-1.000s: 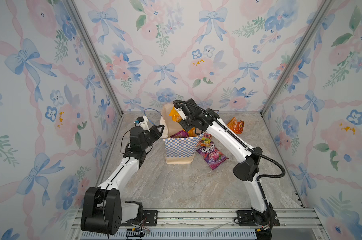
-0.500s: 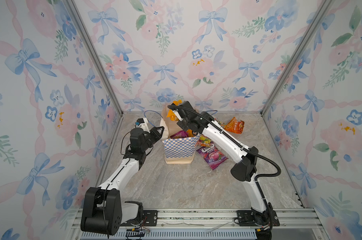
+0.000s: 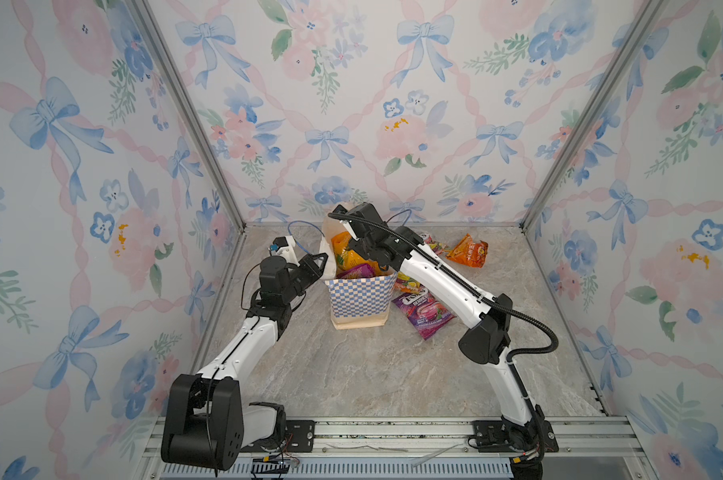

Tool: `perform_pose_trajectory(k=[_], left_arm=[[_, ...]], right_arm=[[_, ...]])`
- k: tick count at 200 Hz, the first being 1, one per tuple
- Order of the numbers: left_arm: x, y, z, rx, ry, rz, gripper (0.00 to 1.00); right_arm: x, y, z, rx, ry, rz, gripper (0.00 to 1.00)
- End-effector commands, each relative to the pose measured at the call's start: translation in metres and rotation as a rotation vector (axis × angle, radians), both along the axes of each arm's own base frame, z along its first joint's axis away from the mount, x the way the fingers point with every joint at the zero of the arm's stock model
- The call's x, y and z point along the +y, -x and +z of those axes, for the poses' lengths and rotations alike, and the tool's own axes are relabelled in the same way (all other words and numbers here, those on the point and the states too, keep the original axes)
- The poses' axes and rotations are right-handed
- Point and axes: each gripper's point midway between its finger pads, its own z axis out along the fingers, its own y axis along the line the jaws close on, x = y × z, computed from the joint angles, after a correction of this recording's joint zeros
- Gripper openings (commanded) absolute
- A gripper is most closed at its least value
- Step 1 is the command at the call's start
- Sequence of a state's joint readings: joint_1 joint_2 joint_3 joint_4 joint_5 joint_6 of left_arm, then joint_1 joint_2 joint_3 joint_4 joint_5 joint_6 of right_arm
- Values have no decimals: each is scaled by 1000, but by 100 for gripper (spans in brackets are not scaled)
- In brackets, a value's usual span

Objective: Place the snacks into the paper bag
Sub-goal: 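Raise the right gripper out of the paper bag and swing it back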

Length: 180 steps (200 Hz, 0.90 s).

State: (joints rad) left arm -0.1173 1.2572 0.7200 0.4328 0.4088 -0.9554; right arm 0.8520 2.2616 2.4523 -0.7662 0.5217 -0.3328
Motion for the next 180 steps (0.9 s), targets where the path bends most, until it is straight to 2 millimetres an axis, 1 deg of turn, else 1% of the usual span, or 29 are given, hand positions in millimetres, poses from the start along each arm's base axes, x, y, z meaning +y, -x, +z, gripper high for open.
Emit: perform_pose_trajectory(k=[1, 21, 46, 55, 76, 85, 91, 93, 94, 98, 120, 133, 147, 163, 170, 171, 173, 180], left_arm=[[1, 3, 3, -5, 13, -1, 0], [1, 3, 3, -6, 15, -2, 0], [1, 2, 4, -6, 17, -3, 0], [1, 2, 5, -8, 18, -5, 0], [-1, 1, 7, -11, 18, -13, 0], [0, 0, 7, -12, 18, -10, 0], [0, 0, 8, -13, 19, -8, 0], [0, 0, 8, -14, 19, -9, 0], [0, 0, 8, -13, 19, -9, 0], [0, 0, 7, -11, 19, -11, 0], [-2, 1, 8, -11, 23, -23, 0], [-2, 2, 9, -13, 25, -21, 0], [-2, 2, 8, -12, 24, -24, 0], [-2, 1, 6, -5, 23, -26, 0], [-3, 1, 4, -2, 22, -30, 0], [-3, -1, 11, -17, 24, -31, 0], [-4, -2, 16, -28, 25, -32, 0], [-5, -3, 18, -30, 24, -39, 0]], right_arm=[[3, 24, 46, 5, -157, 50, 58], [1, 43, 72, 25, -257, 95, 61], [-13, 69, 103, 42, -360, 130, 66], [-21, 80, 116, 42, -396, 143, 68], [-42, 101, 139, 46, -470, 151, 73], [-54, 109, 147, 41, -500, 148, 76], [-63, 114, 149, 42, -523, 140, 78], [-63, 113, 147, 48, -525, 136, 79], [-67, 116, 152, 40, -536, 136, 79], [-75, 121, 158, 32, -563, 131, 80], [-112, 132, 159, 36, -654, 82, 88], [-135, 136, 149, 46, -697, 27, 92], [-158, 139, 136, 72, -737, -34, 94], [-177, 144, 121, 97, -767, -95, 95], [-180, 147, 114, 108, -772, -109, 95], [-181, 148, 113, 109, -773, -111, 95], [-182, 149, 112, 109, -776, -114, 95], [-186, 153, 107, 117, -789, -125, 95]])
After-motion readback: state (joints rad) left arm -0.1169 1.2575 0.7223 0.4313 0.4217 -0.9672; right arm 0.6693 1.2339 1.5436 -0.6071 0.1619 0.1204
